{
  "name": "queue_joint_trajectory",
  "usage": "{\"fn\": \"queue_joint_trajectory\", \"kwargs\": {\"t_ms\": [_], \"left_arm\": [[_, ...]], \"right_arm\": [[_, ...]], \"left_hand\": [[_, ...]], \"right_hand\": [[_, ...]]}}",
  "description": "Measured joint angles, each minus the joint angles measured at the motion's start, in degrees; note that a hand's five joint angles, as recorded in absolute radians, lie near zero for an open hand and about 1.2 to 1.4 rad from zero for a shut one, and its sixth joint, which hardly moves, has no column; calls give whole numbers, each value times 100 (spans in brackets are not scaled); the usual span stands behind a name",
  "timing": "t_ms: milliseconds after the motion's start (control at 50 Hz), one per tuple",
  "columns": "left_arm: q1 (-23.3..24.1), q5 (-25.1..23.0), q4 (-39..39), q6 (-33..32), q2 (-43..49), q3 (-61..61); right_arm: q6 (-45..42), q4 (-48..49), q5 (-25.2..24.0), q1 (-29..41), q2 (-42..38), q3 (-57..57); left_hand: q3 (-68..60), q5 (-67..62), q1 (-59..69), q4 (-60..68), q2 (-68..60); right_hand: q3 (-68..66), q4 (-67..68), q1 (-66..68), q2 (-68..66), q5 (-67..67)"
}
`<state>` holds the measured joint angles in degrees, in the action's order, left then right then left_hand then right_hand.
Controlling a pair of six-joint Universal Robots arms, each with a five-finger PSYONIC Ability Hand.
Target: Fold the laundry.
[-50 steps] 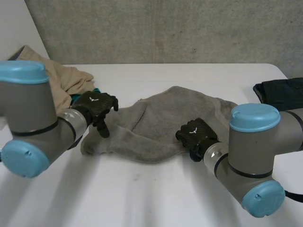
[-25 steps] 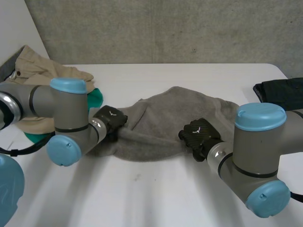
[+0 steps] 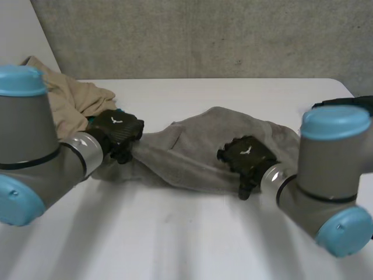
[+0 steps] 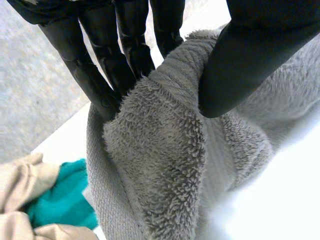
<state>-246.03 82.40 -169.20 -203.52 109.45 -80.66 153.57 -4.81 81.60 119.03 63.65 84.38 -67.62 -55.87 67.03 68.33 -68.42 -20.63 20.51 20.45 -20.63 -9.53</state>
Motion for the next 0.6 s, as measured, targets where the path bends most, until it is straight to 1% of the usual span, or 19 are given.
{"fn": "queue_joint_trajectory", "kwargs": {"t_ms": [80,140,180,260,340,460,540,600], "left_arm": [[38,-48,77,43,-376,-17],[122,-70,85,63,-652,-28],[201,-78,78,69,-867,-52],[283,-90,62,81,-1117,-98],[334,-101,12,97,-1343,-107],[393,-91,-64,151,-1493,13],[502,-61,-128,264,-1632,170],[568,-32,-188,360,-1725,287]], "right_arm": [[464,-402,-63,-376,149,-304],[816,-730,-164,-675,243,-543],[1024,-1059,-281,-945,286,-772],[1024,-1429,-388,-1223,264,-991],[732,-1751,-469,-1536,163,-1112],[717,-1610,-481,-1668,-45,-885],[1236,-1125,-454,-1572,-243,-538],[1645,-691,-384,-1444,-393,-318]], "left_hand": [[0,0,0,0,0],[0,0,0,1,0],[0,0,0,5,0],[-31,0,0,21,-13],[-33,0,0,22,-20],[-32,0,0,22,-20],[-33,0,0,22,-20],[-33,0,0,22,-20]], "right_hand": [[276,-198,-77,60,267],[322,-227,-104,71,318],[477,-394,-317,306,461],[490,-412,-336,473,492],[489,-412,-336,473,493],[489,-412,-336,473,493],[472,-407,-336,459,433],[262,-286,-254,294,152]]}}
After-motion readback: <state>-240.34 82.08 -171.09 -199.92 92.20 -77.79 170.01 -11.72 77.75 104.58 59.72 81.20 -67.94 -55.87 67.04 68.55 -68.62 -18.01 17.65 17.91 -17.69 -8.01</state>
